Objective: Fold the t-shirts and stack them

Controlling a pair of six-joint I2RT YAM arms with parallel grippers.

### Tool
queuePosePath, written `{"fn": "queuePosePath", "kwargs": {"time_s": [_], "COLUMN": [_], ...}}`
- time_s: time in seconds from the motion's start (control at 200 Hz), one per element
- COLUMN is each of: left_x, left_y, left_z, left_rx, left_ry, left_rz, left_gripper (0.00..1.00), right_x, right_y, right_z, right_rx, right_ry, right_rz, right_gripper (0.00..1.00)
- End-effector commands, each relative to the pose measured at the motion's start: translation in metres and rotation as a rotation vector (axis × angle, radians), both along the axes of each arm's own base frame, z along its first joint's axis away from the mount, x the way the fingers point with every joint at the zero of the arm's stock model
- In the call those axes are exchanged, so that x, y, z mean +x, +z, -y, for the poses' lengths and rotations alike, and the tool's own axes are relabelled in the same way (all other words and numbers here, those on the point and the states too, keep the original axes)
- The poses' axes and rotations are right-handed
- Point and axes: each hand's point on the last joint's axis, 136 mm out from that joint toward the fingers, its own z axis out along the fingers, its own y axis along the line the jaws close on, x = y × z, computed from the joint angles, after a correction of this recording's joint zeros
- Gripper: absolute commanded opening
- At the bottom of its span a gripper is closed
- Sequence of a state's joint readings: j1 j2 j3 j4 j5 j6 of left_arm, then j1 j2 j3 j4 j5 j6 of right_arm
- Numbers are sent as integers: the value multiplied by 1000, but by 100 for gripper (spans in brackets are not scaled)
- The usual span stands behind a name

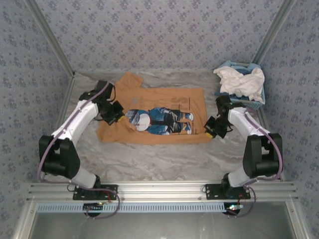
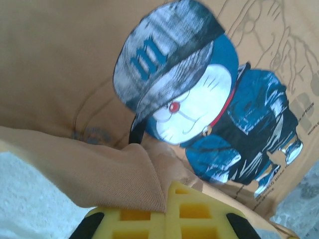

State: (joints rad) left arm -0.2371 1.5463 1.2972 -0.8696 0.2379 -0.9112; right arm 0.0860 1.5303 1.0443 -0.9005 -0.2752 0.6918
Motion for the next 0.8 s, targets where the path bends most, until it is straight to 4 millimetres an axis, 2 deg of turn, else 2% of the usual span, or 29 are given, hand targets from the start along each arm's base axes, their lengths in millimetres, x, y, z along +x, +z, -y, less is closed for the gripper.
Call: {"fn": "queuePosePath", "kwargs": {"time_s": [0.0,0.09,0.155,0.175,0.275,0.794], "left_x": [19,29,36,38,48,86], "left_y": [4,3,4,4,7,-18], "left_z": [-9,-18,-24,-25,-29,-38], "left_rx": [42,67,75,76,86,129], "left_ry": [-40,-35,-29,-27,-39,-82], "left_rz": [27,27,37,41,60,37], "left_gripper": [0,0,0,0,0,0], "right_x": [26,41,44,54,63,88], "right_y": [4,5,-2,5,2,-20], "right_z": [4,5,7,6,6,8], "right_rx": [-14,-26,-33,-29,-29,-49], "right_ry": [-28,-31,-36,-37,-39,-33], "right_rz": [32,43,21,49,50,26], "right_gripper": [0,0,0,0,0,0]}}
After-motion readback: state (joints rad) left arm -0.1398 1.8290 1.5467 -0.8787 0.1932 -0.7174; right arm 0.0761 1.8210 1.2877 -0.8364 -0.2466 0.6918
